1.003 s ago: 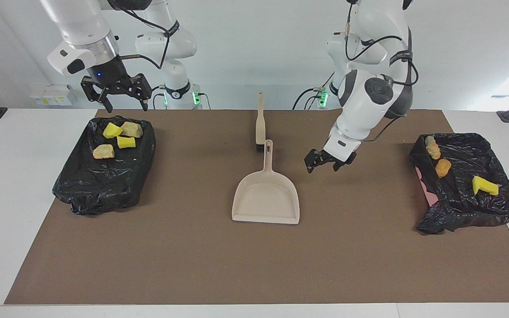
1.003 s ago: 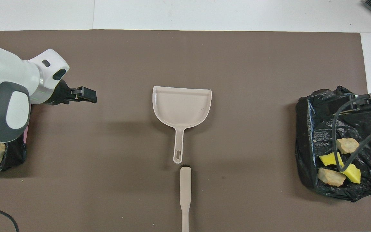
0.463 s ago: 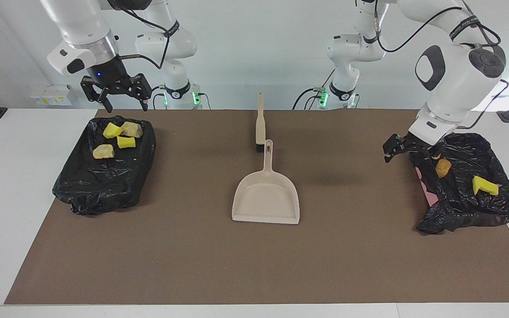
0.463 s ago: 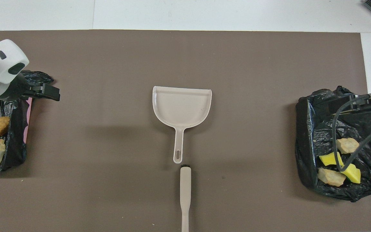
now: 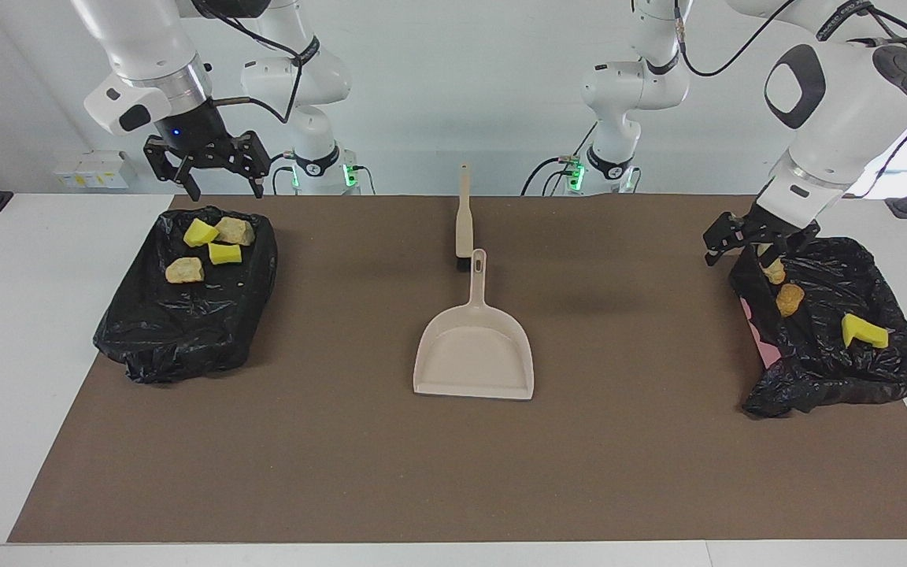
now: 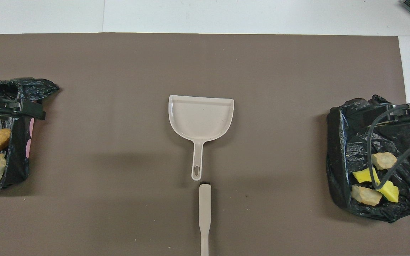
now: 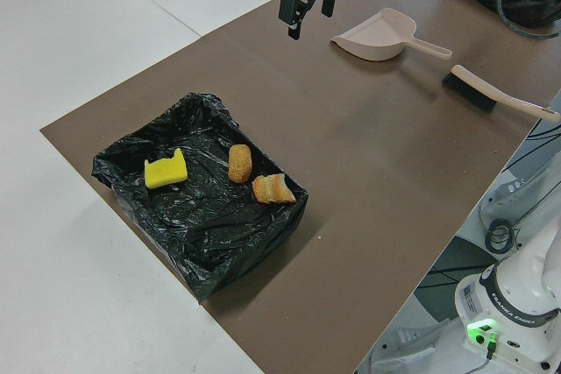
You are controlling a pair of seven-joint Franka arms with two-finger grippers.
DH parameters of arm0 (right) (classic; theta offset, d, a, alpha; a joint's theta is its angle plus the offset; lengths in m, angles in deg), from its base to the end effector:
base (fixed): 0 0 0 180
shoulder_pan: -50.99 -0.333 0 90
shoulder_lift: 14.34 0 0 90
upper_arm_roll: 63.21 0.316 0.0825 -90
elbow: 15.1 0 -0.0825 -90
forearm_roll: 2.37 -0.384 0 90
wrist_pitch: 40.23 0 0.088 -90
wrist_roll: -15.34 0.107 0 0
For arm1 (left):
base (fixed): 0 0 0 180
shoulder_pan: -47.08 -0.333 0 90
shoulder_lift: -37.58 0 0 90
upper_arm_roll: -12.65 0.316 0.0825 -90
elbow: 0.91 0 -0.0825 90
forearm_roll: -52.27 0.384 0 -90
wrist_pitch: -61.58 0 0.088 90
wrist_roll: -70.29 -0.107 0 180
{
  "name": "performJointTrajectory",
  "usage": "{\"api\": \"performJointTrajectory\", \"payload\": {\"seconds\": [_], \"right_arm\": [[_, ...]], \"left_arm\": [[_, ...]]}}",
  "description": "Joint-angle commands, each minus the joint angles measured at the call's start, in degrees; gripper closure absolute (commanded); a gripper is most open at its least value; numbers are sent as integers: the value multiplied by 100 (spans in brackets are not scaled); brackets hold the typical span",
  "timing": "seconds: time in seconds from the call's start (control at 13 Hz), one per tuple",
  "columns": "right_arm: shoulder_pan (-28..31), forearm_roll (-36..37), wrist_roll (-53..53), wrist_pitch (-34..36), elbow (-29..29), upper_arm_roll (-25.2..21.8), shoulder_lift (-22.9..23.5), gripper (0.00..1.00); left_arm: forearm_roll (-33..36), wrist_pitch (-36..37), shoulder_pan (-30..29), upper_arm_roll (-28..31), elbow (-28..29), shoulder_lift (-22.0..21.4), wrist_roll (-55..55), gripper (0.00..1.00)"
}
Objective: Sweep and dump trash in bin
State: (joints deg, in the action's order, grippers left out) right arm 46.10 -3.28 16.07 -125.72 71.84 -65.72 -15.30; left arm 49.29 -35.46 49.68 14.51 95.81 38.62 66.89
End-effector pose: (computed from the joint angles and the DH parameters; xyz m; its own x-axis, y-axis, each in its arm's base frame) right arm 0.5410 0.0241 0.6518 0.9995 0.0301 -0.0088 0.0299 -0.9994 -0.0165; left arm 0.5664 -0.0124 0.5694 0.9978 -0.0658 -0.0097 -0.0652 -0.9965 0.0516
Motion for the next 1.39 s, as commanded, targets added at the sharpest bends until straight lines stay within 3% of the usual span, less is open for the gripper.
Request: {"api": "performJointTrajectory", "payload": {"seconds": [0.0, 0.69, 1.31], "right_arm": [[67, -58, -170, -99, 156, 22, -123, 0], [59, -58, -170, -82, 165, 22, -132, 0], [50, -67, -143, -108, 156, 31, -123, 0]], "left_arm": [[149, 561, -32, -36, -371, -86, 6, 0], [325, 1178, -23, -45, -609, -314, -29, 0], [325, 1222, -5, -72, -636, -315, -29, 0]]}}
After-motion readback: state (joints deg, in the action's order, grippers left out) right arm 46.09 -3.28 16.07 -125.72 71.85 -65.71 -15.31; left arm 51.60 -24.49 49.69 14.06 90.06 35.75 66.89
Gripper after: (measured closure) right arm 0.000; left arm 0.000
